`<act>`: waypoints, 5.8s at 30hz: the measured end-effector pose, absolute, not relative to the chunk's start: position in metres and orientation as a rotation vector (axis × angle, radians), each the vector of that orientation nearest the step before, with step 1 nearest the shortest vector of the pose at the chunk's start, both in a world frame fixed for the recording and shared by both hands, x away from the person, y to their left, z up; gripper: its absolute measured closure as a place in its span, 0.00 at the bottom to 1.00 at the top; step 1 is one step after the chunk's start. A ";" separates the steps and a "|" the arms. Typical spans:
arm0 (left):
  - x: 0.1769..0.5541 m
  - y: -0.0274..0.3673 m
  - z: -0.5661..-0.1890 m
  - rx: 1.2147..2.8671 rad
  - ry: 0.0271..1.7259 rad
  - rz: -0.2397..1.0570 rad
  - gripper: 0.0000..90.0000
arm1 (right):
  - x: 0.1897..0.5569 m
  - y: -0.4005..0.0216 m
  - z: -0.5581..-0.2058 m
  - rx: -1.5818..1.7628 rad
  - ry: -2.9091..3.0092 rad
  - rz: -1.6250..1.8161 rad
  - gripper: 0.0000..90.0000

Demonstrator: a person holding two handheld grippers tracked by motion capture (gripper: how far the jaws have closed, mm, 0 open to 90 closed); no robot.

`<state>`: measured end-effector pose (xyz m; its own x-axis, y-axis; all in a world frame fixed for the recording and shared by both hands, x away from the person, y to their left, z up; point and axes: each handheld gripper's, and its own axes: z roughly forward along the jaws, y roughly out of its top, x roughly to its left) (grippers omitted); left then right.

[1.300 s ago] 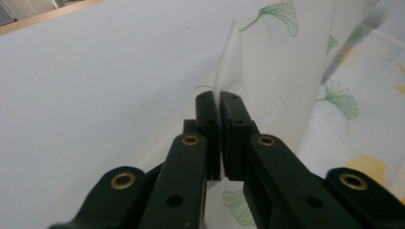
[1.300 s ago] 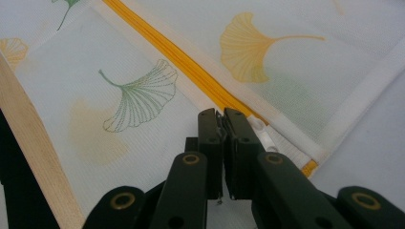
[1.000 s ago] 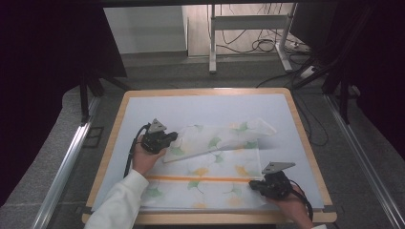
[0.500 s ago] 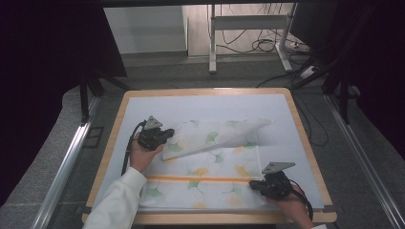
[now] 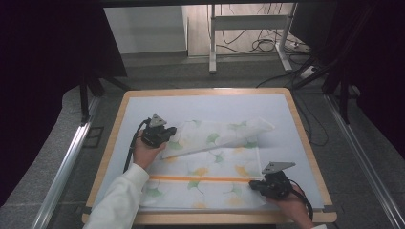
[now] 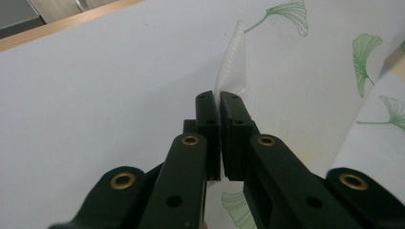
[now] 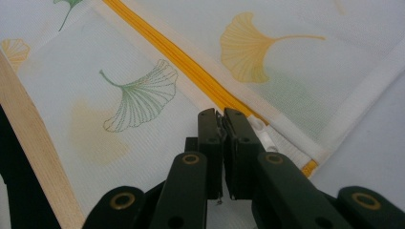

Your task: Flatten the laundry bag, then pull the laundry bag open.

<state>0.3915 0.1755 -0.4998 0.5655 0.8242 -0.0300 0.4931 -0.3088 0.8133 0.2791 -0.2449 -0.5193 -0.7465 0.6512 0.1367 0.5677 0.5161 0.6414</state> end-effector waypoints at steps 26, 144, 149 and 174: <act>0.450 0.222 -0.466 1.821 1.205 0.723 0.63 | 0.279 -0.244 -0.519 1.059 2.628 1.038 0.95; 0.287 0.006 -0.488 2.219 0.545 0.211 0.51 | 0.332 -0.263 -0.518 1.178 2.520 1.020 0.99; 0.289 -0.006 -0.491 2.214 0.538 0.175 0.52 | 0.333 -0.265 -0.518 1.197 2.529 1.034 0.99; 0.311 -0.062 -0.502 2.249 0.509 0.148 0.60 | 0.335 -0.269 -0.520 1.191 2.540 1.075 0.99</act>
<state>0.3112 -0.0616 -0.5023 0.9118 0.4063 -0.0587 0.3120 -0.5927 0.7425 0.3348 -0.2689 -0.5198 -0.6780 0.7159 0.1666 0.6181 0.4326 0.6563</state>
